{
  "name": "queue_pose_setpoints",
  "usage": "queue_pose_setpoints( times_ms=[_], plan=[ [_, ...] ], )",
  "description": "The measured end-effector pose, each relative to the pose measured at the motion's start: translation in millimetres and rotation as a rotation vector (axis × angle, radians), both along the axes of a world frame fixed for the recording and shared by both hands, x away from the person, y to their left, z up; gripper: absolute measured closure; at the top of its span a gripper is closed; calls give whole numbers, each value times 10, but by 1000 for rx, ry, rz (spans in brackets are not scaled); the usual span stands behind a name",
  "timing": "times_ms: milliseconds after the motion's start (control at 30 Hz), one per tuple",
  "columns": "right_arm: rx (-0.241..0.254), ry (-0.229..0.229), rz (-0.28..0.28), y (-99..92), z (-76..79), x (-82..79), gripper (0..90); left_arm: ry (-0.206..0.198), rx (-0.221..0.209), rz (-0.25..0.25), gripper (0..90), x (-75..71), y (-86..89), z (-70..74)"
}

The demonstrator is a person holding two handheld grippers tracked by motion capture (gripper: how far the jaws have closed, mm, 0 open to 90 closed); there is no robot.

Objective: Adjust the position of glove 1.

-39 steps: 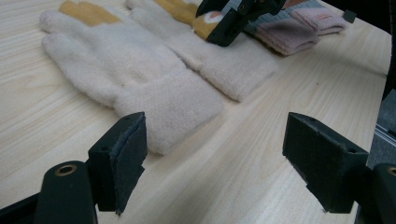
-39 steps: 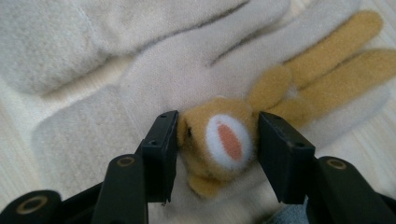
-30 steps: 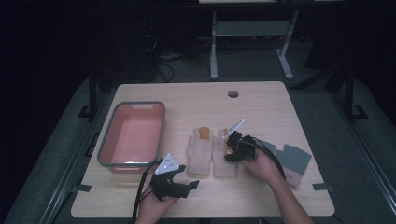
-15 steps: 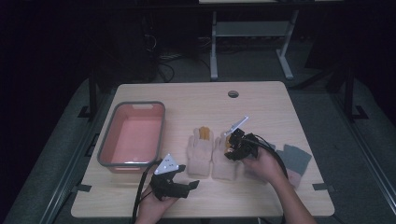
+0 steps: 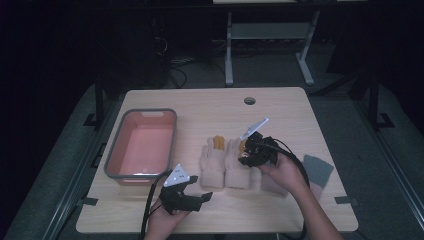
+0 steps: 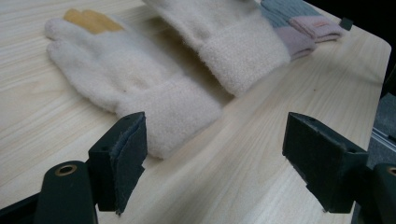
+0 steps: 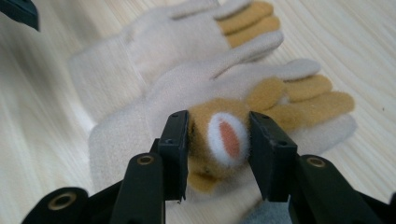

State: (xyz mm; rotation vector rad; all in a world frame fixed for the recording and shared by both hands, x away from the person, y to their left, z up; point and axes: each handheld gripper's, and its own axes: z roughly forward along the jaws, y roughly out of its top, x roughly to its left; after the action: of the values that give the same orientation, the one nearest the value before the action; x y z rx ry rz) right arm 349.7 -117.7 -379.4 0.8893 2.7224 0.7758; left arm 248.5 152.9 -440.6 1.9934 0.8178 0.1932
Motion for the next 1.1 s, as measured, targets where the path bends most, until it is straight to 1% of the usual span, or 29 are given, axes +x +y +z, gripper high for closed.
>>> queue_pose_setpoints(
  times_ms=[33, 67, 100, 133, 233, 300, 333, 400, 433, 500, 600, 667, 700, 800, 833, 933, 1067, 1100],
  plan=[
    [2, -9, 9, 49, 41, -3, 599, -1, -5, 2, 222, -3, -1, 4],
    [2, -9, 9, 49, 41, -3, 599, -2, -1, 0, 222, -4, 2, 10],
    [9, -14, 23, 106, 80, 1, 599, -5, -3, 0, 222, -6, 3, 11],
    [9, -14, 23, 106, 80, 1, 599, -5, -5, 1, 222, -8, 5, 13],
    [13, -22, 43, 206, 130, 17, 599, -5, -11, 2, 222, -8, 10, 16],
    [15, -29, 53, 279, 154, 37, 599, -6, -12, 4, 221, -6, 19, 22],
    [19, -30, 61, 354, 169, 60, 599, -9, -21, 13, 222, -9, 28, 28],
    [23, -34, 75, 425, 175, 81, 599, -15, -20, 14, 221, -11, 36, 37],
    [23, -34, 75, 425, 175, 81, 599, -15, -20, 14, 222, -11, 36, 37],
    [16, -33, 82, 496, 173, 101, 599, -7, -26, 21, 221, -16, 39, 44],
    [12, -27, 91, 580, 145, 137, 599, 0, -29, 24, 222, -12, 48, 42],
    [16, -22, 93, 623, 121, 161, 598, -2, -21, 20, 222, -3, 59, 43],
    [20, -13, 94, 664, 94, 179, 598, 0, -23, 22, 222, -2, 61, 45],
    [20, -13, 101, 702, 61, 196, 598, 2, -32, 26, 222, 3, 69, 46],
    [19, -11, 101, 729, 27, 215, 597, 9, -38, 31, 222, 3, 68, 43],
    [19, -3, 94, 746, -15, 234, 596, 14, -39, 32, 222, 8, 70, 41],
    [-11, 12, 96, 766, -122, 273, 592, 22, -25, 28, 222, 21, 76, 33],
    [-2, 27, 85, 761, -147, 281, 591, 24, -35, 33, 222, 21, 69, 28]
  ],
)
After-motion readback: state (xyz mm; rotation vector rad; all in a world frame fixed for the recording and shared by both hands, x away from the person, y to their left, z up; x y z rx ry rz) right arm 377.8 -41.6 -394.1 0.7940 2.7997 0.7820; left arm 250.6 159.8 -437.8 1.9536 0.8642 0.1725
